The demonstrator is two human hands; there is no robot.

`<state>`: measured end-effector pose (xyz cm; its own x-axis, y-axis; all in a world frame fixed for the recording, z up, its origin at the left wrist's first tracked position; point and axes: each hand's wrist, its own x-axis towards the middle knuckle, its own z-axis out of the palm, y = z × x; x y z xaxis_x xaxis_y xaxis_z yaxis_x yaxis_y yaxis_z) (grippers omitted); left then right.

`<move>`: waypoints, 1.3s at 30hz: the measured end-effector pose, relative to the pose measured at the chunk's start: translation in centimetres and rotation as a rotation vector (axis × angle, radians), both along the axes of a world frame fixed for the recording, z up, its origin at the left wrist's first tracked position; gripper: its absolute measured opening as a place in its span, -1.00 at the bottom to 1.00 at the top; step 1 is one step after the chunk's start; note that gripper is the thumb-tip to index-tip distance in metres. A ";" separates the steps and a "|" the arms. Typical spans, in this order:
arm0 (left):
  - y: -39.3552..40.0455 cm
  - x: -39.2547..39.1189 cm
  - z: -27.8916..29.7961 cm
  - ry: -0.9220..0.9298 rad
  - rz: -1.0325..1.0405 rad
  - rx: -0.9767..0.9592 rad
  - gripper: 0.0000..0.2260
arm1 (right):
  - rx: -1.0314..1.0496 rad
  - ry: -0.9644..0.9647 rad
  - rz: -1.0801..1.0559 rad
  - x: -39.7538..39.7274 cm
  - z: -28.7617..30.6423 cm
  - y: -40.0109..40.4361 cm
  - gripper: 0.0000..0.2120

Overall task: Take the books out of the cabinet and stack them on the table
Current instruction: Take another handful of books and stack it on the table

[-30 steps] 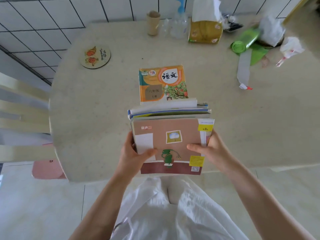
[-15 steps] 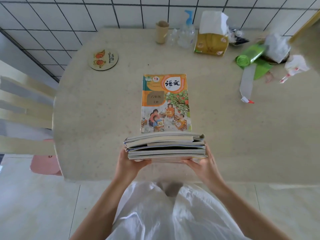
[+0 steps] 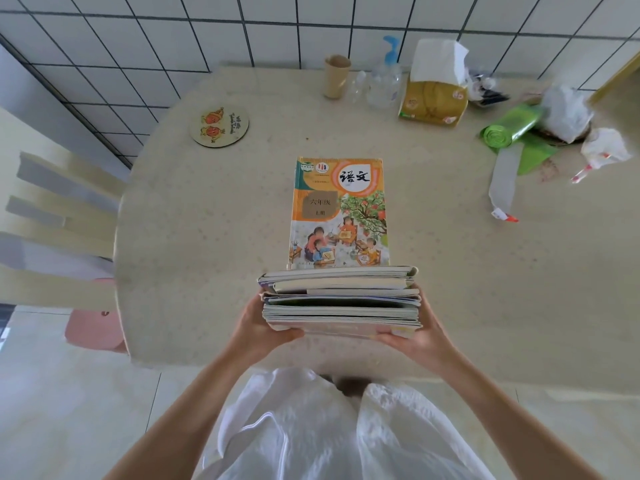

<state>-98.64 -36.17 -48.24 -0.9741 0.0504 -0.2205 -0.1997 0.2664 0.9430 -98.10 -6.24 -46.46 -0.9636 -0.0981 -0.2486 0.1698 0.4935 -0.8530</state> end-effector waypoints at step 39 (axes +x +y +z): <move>0.4 -9.9 10.7 -0.186 -0.158 -0.056 -0.51 | -0.187 -0.321 -0.037 -9.0 11.0 1.3 -0.45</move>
